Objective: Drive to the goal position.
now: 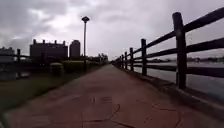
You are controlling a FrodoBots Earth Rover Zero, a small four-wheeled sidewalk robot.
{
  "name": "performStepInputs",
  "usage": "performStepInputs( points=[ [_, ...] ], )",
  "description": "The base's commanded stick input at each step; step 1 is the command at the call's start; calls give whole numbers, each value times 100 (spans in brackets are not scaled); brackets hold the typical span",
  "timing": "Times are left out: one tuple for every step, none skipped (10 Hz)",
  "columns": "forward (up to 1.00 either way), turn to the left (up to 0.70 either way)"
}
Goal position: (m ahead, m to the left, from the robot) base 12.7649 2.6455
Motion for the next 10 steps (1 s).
performStepInputs(
  points=[
    [100, 0],
    [100, 0],
    [100, 0],
    [100, 0],
    [100, 0],
    [100, 0],
    [100, 0],
    [100, 4],
    [100, 18],
    [100, 33]
  ],
)
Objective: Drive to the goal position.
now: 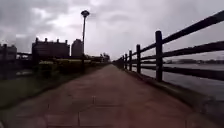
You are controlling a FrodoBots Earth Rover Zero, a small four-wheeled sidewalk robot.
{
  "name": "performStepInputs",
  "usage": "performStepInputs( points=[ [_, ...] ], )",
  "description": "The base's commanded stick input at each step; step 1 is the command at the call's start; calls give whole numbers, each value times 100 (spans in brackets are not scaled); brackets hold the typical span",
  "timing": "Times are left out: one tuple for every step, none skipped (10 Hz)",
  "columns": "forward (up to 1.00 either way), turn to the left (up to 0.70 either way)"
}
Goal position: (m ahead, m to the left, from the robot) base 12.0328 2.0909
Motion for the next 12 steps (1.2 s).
performStepInputs(
  points=[
    [100, 40],
    [100, 40],
    [100, 6],
    [100, 0],
    [100, 0],
    [100, 0],
    [100, 0],
    [100, 0],
    [100, 0],
    [100, 0],
    [100, 0],
    [100, 0]
  ],
)
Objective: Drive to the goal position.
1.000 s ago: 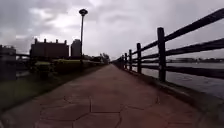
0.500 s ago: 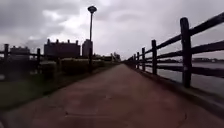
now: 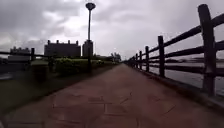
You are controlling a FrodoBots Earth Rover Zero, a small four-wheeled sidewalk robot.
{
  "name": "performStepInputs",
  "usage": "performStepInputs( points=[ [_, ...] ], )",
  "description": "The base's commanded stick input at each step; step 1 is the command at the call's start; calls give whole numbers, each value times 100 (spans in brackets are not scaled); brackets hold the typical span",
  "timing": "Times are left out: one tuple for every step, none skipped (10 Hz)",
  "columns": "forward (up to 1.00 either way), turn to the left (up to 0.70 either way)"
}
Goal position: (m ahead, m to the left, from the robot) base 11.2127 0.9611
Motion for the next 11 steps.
performStepInputs(
  points=[
    [100, 0],
    [100, 0],
    [100, 0],
    [100, 0],
    [100, 0],
    [100, 0],
    [100, 0],
    [100, 0],
    [100, 0],
    [100, 0],
    [100, 0]
  ],
)
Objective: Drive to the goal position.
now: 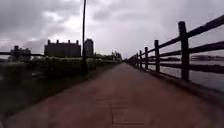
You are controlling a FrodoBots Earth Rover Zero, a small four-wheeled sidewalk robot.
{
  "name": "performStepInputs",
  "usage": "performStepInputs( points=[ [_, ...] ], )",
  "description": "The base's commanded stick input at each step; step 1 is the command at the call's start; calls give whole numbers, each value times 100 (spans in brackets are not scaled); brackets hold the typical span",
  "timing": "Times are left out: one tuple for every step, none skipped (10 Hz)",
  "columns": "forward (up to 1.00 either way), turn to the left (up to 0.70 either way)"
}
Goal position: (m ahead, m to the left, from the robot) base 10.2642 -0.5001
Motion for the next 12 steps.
performStepInputs(
  points=[
    [100, 0],
    [100, 0],
    [100, -25],
    [100, -40],
    [100, 0],
    [100, 0],
    [100, 0],
    [100, 0],
    [100, 0],
    [100, 0],
    [100, 0],
    [100, 0]
  ],
)
